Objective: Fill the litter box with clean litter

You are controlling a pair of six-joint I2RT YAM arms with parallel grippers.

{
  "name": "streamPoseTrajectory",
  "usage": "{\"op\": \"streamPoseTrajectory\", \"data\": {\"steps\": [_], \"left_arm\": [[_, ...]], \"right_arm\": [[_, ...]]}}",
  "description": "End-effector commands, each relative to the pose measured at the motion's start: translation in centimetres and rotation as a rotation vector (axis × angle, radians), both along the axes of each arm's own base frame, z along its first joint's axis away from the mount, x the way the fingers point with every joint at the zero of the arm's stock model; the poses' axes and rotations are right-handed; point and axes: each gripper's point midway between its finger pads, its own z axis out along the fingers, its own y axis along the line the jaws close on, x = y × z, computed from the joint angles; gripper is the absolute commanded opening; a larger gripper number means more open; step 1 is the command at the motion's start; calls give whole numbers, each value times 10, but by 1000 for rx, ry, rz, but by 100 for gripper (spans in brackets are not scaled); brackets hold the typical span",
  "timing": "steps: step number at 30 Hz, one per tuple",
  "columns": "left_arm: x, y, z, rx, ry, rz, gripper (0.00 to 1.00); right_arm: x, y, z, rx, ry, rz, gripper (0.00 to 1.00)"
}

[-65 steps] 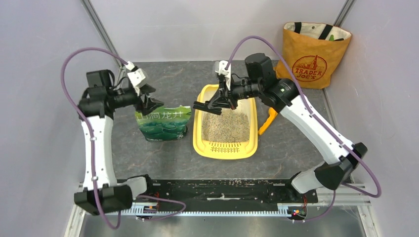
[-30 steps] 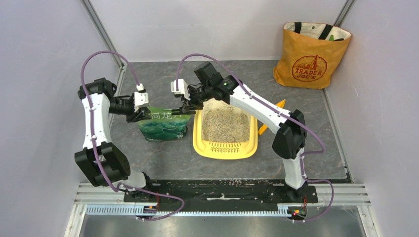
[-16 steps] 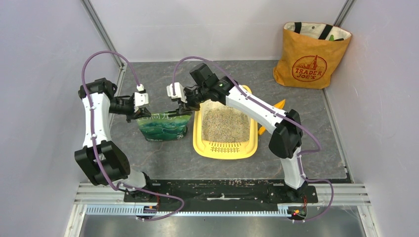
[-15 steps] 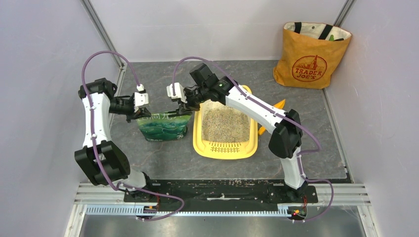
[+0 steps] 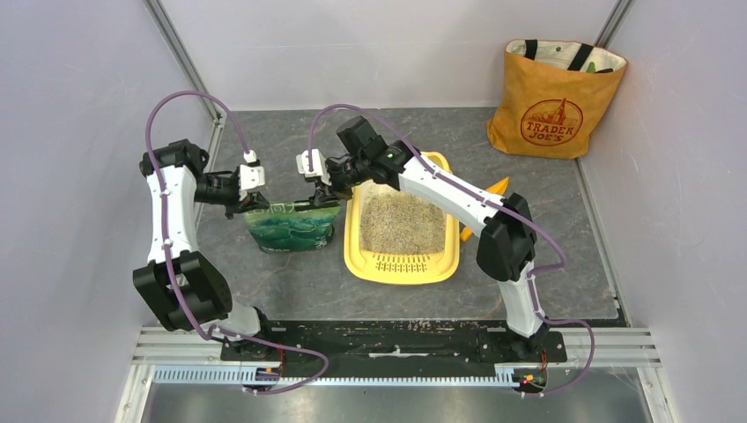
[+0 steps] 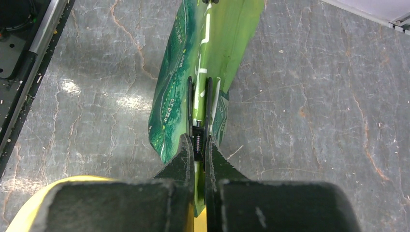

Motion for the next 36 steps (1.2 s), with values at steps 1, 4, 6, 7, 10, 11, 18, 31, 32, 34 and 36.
{"op": "streamPoseTrajectory", "data": {"steps": [1,4,6,7,10,11,18,31,32,34,36], "left_arm": [[-3,-7,4,-48,15,-4,2],[-2,-7,4,-48,13,-5,2],[-2,-6,4,-45,13,-4,2],[-2,-6,4,-45,14,-4,2],[-3,-6,3,-41,19,-3,2],[-3,-6,3,-40,17,-4,2],[-1,-5,4,-41,14,-3,2],[-1,-6,6,-44,4,-5,2],[-1,-6,6,-47,6,-4,2],[-1,-8,7,-57,11,1,2],[-2,-9,8,-65,17,7,2]], "right_arm": [[-3,11,5,69,2,26,0],[-3,12,1,69,12,24,0],[-3,12,-3,65,14,23,0],[-3,11,-3,64,14,22,0],[-4,9,-6,58,18,24,0],[-4,9,-6,57,16,26,0],[-5,3,-12,25,7,27,0],[-3,5,-4,42,8,10,45],[-3,6,-2,46,12,7,49],[-3,7,5,61,22,-3,58],[-2,9,17,85,28,-19,67]]}}
